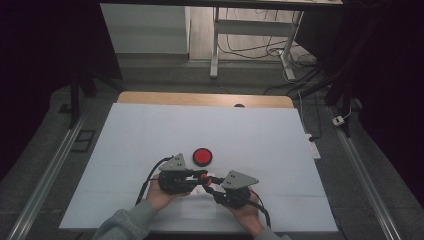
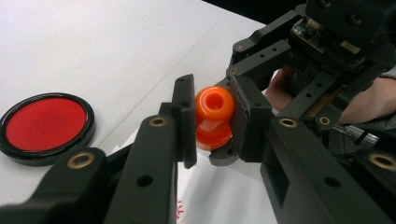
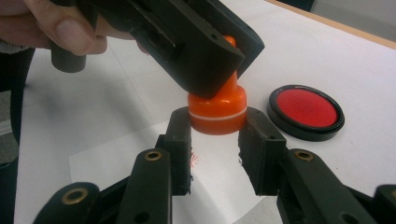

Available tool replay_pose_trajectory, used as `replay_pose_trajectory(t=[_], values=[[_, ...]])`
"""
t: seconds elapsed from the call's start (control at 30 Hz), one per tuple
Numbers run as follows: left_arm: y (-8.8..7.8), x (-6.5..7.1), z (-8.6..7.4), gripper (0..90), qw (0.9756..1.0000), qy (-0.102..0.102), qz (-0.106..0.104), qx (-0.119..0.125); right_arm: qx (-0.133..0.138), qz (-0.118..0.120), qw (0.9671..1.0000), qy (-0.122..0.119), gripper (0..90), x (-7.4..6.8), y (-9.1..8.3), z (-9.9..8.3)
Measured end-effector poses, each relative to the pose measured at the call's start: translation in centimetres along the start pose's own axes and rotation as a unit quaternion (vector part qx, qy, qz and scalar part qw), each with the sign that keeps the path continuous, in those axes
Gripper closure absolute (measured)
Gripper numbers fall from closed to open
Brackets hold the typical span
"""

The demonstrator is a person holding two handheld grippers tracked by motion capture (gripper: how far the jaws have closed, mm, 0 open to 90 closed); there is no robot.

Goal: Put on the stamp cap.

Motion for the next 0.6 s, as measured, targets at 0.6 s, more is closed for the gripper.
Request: replay_pose_trajectory(t=[0.6], values=[[0.52, 0.44, -0.47, 72.5, 0.9998, 0.010, 0.018, 0.009, -0.018, -0.009, 0.9998, -0.007, 64.5, -0.11, -0.06, -0.07]])
Point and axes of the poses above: each handheld gripper's, and its own axes: y roughly forward along the jaws, z roughly out of its top, x roughly to its right, the point moved 6 cm from there along y, roughly forward along the jaws, and after that the axes turned 2 degrees about y, right-handed, at the moved point
